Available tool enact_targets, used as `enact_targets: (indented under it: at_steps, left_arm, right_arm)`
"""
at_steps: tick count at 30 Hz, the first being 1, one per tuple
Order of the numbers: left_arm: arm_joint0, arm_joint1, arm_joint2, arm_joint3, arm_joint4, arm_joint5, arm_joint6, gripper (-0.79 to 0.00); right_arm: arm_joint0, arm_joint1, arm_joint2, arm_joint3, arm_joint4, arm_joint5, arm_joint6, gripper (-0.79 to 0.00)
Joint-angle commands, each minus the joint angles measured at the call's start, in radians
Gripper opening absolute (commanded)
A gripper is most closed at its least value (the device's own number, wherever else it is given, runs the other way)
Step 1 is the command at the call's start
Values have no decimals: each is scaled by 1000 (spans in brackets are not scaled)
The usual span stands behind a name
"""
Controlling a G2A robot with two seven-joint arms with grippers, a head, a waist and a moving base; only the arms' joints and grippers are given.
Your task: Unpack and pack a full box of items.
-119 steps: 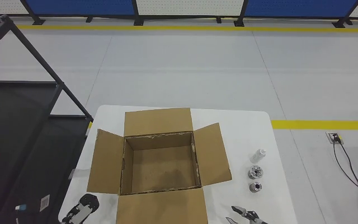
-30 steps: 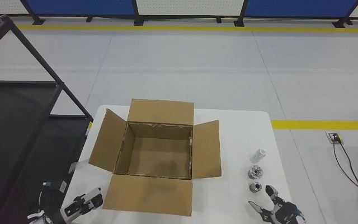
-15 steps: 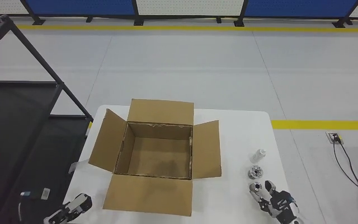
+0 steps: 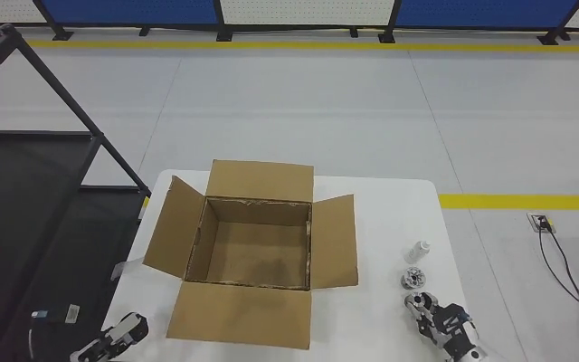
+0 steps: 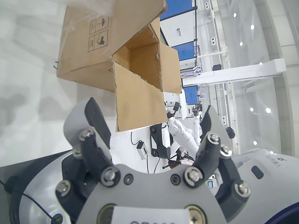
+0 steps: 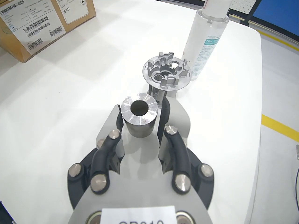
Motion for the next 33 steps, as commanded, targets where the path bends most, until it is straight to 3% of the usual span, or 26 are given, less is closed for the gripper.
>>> enact_targets:
  at_steps: [1, 3, 15, 33]
  left_arm:
    - [0, 0, 0, 0, 0, 0, 0, 0]
    - [0, 0, 0, 0, 0, 0, 0, 0]
    - [1, -3, -3, 5, -11, -7, 41, 0]
    - [13, -7, -29, 30, -96, -13, 73, 0]
  right_arm:
    - [-1, 1, 1, 0, -1, -8, -12, -674]
    - [-7, 3, 6, -12, -3, -20, -32, -785]
    - [-111, 20, 60, -209, -64, -56, -88, -785]
    - [-152, 9, 30, -600, -16, 65, 120, -785]
